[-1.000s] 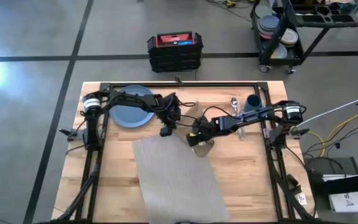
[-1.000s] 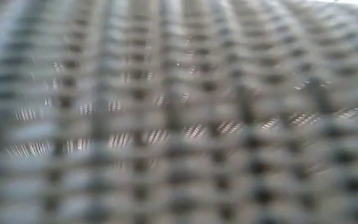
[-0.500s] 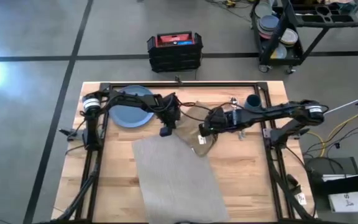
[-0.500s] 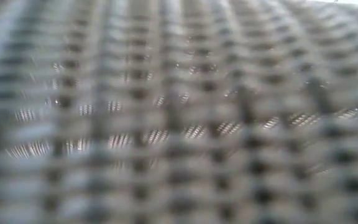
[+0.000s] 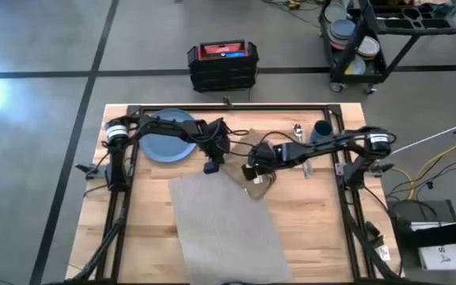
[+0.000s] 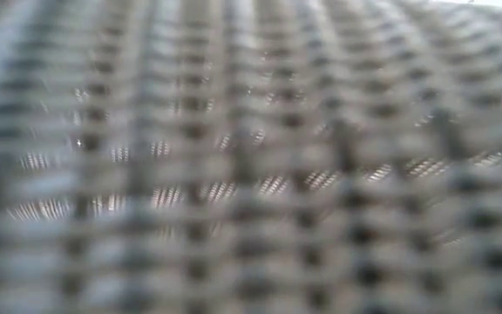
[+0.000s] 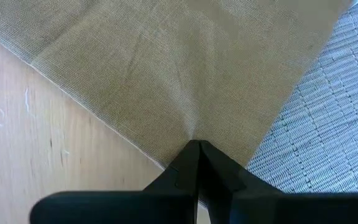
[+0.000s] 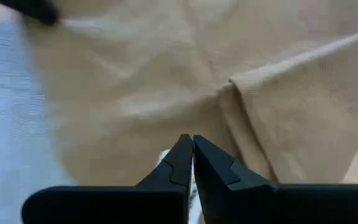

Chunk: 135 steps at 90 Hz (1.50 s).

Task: Set table place
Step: Fold the brown table napkin

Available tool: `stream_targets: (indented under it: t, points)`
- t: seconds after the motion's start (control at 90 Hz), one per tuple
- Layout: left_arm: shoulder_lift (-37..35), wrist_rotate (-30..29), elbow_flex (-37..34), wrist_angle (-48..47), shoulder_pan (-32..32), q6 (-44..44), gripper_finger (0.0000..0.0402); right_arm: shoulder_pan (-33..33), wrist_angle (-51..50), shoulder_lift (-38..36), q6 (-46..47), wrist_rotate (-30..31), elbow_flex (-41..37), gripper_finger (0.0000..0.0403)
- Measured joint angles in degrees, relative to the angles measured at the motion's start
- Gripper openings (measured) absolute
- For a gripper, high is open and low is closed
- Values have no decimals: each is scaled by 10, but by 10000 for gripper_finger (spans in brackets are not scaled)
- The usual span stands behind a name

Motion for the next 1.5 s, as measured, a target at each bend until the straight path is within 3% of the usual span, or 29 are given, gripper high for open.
stream_targets:
  t: [0.144,0.289,0.378,0.522,0.689,0.989,1.178,1.5]
  points:
    - [0,2,0,-1,0,0,0,-15,-120,-7,23,50,0,0]
    - [0,1,0,-2,0,1,0,-14,-280,-94,67,109,0,0]
    - [0,1,0,-1,0,1,0,-8,-325,-145,97,121,-1,0]
    - [0,1,0,0,0,2,0,-6,-294,-213,97,122,0,0]
    - [0,1,0,1,0,5,0,-7,-252,-227,75,115,0,0]
    - [0,0,0,1,0,9,0,-22,-178,-145,18,79,0,0]
    - [-1,-2,5,-6,0,12,0,-19,-103,-89,-14,21,0,0]
    - [-1,-42,48,-39,25,67,0,33,-71,-58,24,4,0,0]
